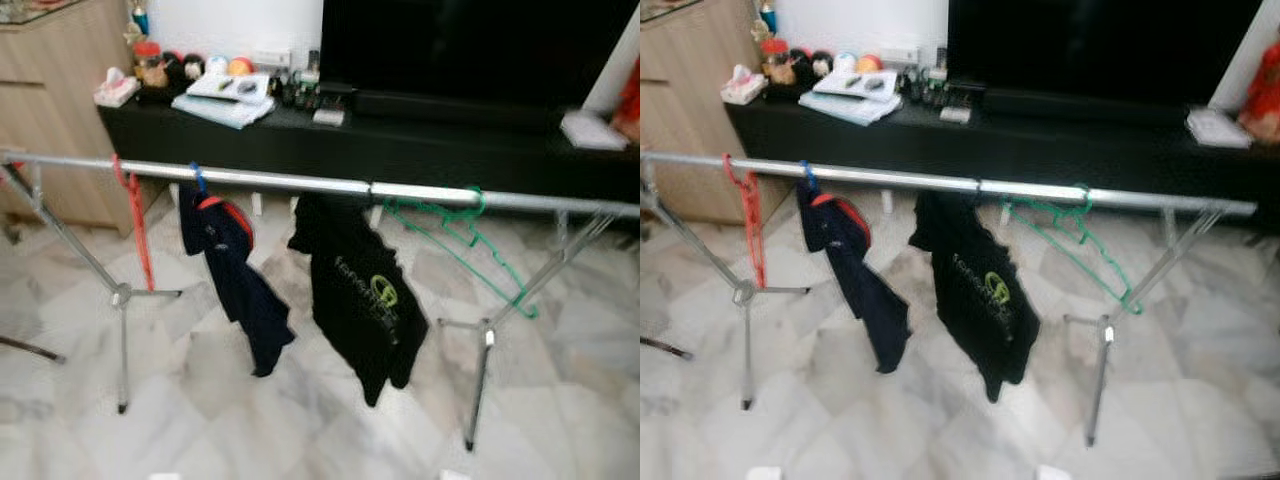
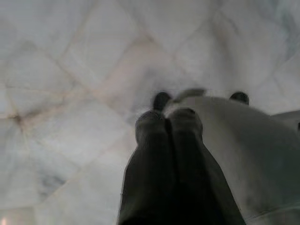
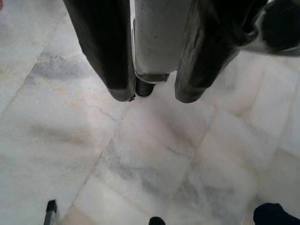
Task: Hang hanger
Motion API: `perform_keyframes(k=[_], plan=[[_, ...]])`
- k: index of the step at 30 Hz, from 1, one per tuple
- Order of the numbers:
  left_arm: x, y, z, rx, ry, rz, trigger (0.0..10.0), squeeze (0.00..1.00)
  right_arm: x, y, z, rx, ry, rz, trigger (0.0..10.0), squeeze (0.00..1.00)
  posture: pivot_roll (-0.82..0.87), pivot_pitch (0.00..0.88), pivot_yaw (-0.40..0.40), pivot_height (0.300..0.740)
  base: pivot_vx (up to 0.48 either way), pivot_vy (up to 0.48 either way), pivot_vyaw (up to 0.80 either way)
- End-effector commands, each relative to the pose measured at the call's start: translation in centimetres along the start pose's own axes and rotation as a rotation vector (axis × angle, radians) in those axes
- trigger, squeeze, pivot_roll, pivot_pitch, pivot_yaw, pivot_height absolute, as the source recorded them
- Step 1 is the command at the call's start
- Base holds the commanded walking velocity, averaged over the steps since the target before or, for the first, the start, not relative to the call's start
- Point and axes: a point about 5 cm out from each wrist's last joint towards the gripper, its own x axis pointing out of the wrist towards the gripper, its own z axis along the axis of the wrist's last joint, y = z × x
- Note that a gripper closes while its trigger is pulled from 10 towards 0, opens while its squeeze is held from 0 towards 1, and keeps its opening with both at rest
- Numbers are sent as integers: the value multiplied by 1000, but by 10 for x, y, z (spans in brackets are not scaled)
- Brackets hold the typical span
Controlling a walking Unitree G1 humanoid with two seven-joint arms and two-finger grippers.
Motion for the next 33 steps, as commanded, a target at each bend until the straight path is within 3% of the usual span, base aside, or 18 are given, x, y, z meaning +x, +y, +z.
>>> perform_keyframes(k=[1,10,17,33], plan=[[-2,4,-8,16,36,9,10000,0,0,6,-3,13,8,11,10000,0,-4,94,-36,740,0,0,0],[-2,4,-8,9,21,3,10000,0,0,7,-3,32,5,12,10000,0,0,98,-36,740,0,0,0],[1,-18,-12,17,30,-24,10000,0,0,8,-1,60,-21,24,10000,0,-3,98,-36,740,0,0,0],[4,-59,-19,26,43,-76,10000,0,0,8,0,15,-15,30,10000,0,-5,107,-38,740,281,0,0]])
